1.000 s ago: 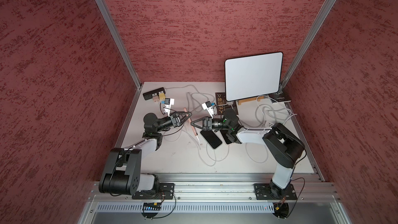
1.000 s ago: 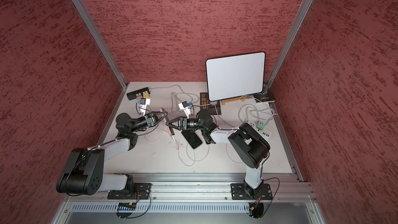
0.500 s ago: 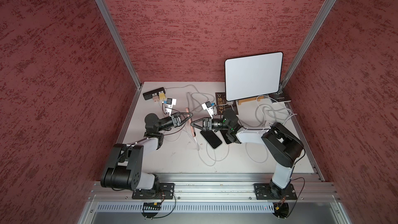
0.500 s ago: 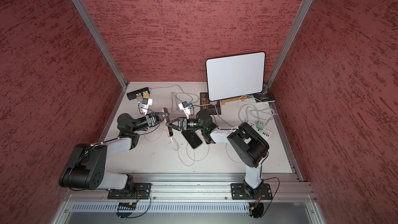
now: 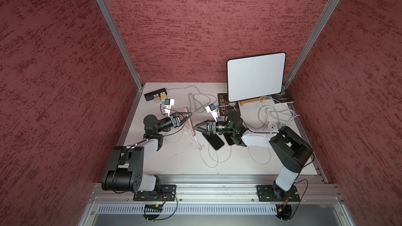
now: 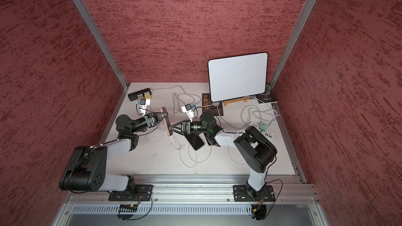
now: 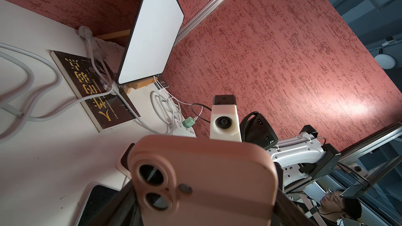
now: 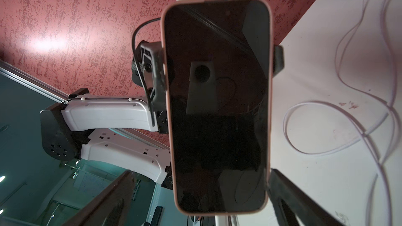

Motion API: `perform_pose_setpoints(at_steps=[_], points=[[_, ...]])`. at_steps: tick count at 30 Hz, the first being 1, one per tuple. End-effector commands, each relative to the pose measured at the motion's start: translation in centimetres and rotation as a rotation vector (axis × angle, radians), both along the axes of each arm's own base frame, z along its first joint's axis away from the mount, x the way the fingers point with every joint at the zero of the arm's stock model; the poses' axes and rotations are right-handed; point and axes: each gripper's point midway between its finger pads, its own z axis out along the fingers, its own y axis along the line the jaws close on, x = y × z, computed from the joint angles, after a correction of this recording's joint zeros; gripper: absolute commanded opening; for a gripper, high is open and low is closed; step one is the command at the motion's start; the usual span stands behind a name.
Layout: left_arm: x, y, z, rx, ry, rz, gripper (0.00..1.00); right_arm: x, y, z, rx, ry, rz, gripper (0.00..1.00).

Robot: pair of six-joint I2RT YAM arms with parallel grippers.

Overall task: Unplug the charging cable from the phone
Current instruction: Pick up the phone at the center of the board, then remove the charging cable from the phone.

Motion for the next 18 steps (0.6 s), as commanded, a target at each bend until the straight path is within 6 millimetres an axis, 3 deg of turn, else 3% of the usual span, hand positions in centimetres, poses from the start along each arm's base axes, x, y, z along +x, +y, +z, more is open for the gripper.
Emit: perform_pose_setpoints(at_steps=[1, 9, 18], points=[[0.0, 0.7, 1.2, -0.004, -0.067, 0.046, 0.18, -0.8, -0.6, -1.0, -0.039, -0.038, 0.023, 0.99], [0.6, 1.6, 1.0, -0.011, -0.055, 0.097, 0.16, -2.2, -1.1, -3.2, -0.13, -0.076, 0.062, 0.99], [0.9, 2.0, 0.9, -0.014, -0.046, 0.112, 0.16, -3.7, 0.2, -4.1, -0.189, -0.097, 0.115, 0.99]])
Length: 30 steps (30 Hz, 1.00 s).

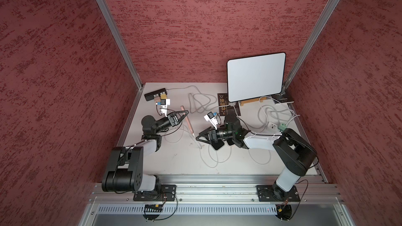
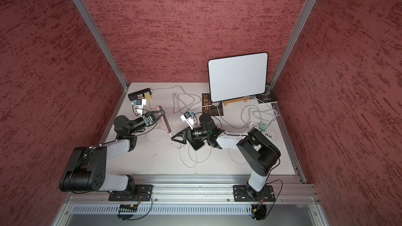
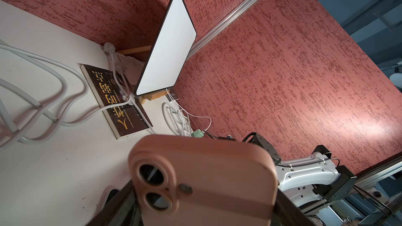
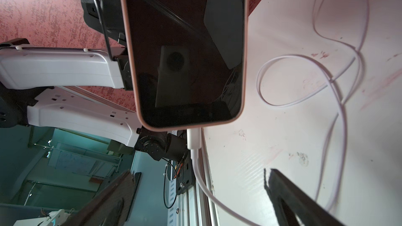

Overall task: Unplug the charging cable from the phone
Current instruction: Remove the charging cable from the phone.

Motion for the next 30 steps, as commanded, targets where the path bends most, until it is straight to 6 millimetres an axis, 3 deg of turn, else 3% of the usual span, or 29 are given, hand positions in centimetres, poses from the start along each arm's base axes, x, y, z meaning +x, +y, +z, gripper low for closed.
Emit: perform_pose_setpoints(at_steps=[1, 7, 10, 13, 17, 25, 30], points=[[-0.2, 0.4, 1.3, 0.001, -0.062, 0.023, 0.16, -0.7, 0.7, 1.0, 0.0, -0.043, 0.04, 0.99], [-0.1, 0.5, 1.2, 0.001, -0.059, 0.026, 0.17, -1.2, 1.3, 1.0, 0.025, -0.003, 0.078, 0.98], [-0.1, 0.5, 1.2, 0.001, -0.057, 0.028, 0.18, -1.3, 1.5, 0.9, 0.037, 0.007, 0.084, 0.78], [-0.1, 0.5, 1.2, 0.001, -0.057, 0.027, 0.18, -1.2, 1.6, 0.9, 0.039, 0.005, 0.077, 0.65], [-0.1, 0.5, 1.2, 0.001, -0.057, 0.028, 0.18, -1.2, 1.7, 1.0, 0.039, 0.0, 0.077, 0.56], [-0.1, 0.5, 1.2, 0.0, -0.056, 0.028, 0.18, -1.2, 1.9, 1.0, 0.036, -0.01, 0.074, 0.26], [0.0, 0.5, 1.3, 0.0, -0.056, 0.028, 0.18, -1.1, 1.9, 1.0, 0.029, -0.014, 0.071, 0.16]])
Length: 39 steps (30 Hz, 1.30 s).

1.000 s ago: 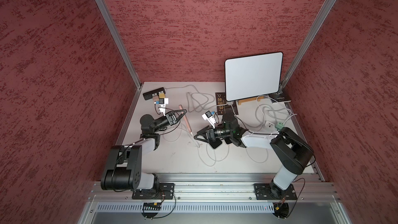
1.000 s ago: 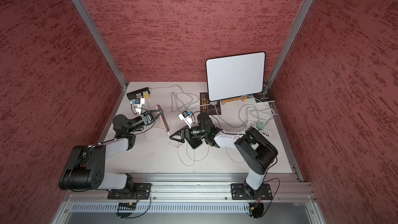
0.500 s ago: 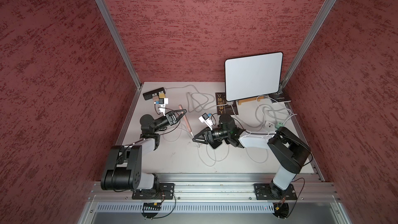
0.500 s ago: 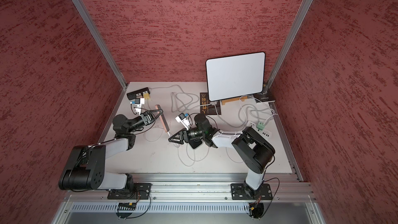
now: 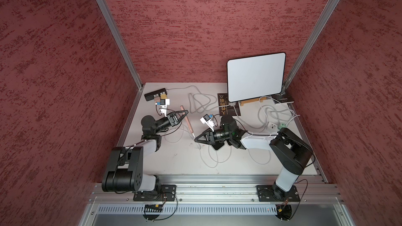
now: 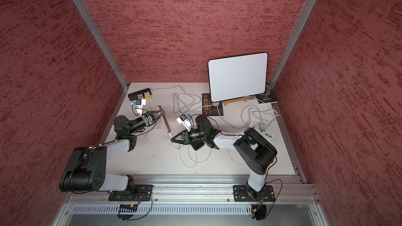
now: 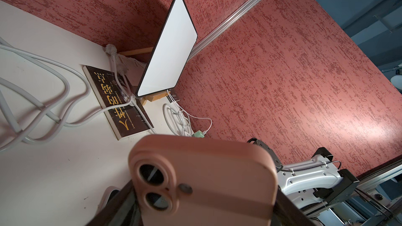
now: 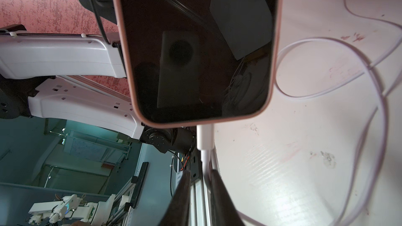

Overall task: Unplug the charging cable from the phone
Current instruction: Remove the charging cable from the phone.

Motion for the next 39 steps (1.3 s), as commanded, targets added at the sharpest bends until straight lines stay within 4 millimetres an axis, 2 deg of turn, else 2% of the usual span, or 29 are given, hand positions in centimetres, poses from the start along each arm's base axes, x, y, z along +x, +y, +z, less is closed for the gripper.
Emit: perform_pose_setpoints(at_steps=[1, 9, 24, 32, 35, 37, 39], points=[[-0.2, 0.3, 1.3, 0.0, -0.057, 0.019, 0.18, 0.1, 0.7, 1.2, 0.026, -0.051, 0.012, 0.14], [-0.1, 0.4, 1.6, -0.002, -0.061, 0.024, 0.18, 0.2, 0.6, 1.0, 0.002, -0.077, -0.002, 0.0], [0.1, 0.8, 2.0, -0.004, -0.066, 0.047, 0.18, -1.0, 0.2, 0.3, -0.029, -0.107, 0.021, 0.0], [0.1, 1.1, 2.5, -0.011, -0.074, 0.062, 0.19, -0.8, 0.3, -0.5, -0.05, -0.082, 0.02, 0.0], [0.0, 1.0, 2.4, -0.012, -0.073, 0.059, 0.19, -0.6, 0.5, -0.4, -0.063, -0.074, 0.013, 0.08], [-0.1, 1.0, 2.4, -0.01, -0.074, 0.056, 0.19, -0.5, 0.5, -0.2, -0.065, -0.072, 0.01, 0.21], [-0.2, 0.9, 2.3, -0.009, -0.074, 0.051, 0.19, -0.4, 0.5, 0.2, -0.059, -0.073, 0.008, 0.38]])
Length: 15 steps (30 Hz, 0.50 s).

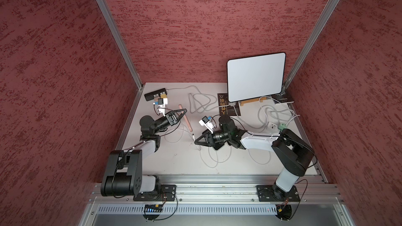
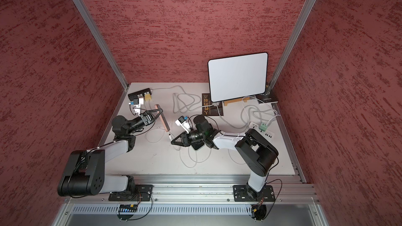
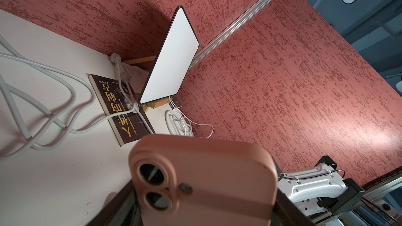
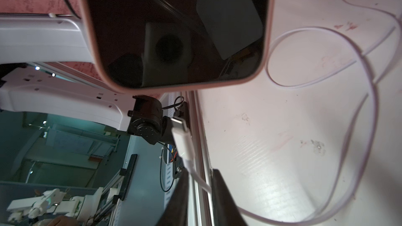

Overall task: Unplug the charging cable from the phone
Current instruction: Remove the charging cable from the phone.

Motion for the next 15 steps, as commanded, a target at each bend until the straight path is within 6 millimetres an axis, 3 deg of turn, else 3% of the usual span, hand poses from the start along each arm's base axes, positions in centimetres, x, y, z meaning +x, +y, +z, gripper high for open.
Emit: perform_pose_setpoints(at_steps=[1, 6, 15], points=[[-0.4, 0.2, 1.4, 0.001, -0.064, 0.007, 0.19, 0.3, 0.5, 1.8, 0.024, -0.025, -0.004, 0.5], [-0.7, -0.2, 1.2, 0.008, -0.068, -0.014, 0.19, 0.8, 0.2, 3.0, 0.062, -0.003, -0.007, 0.98], [-1.7, -1.3, 1.3, 0.016, -0.094, -0.078, 0.19, 2.1, 0.5, 4.8, 0.078, 0.028, 0.0, 0.99]])
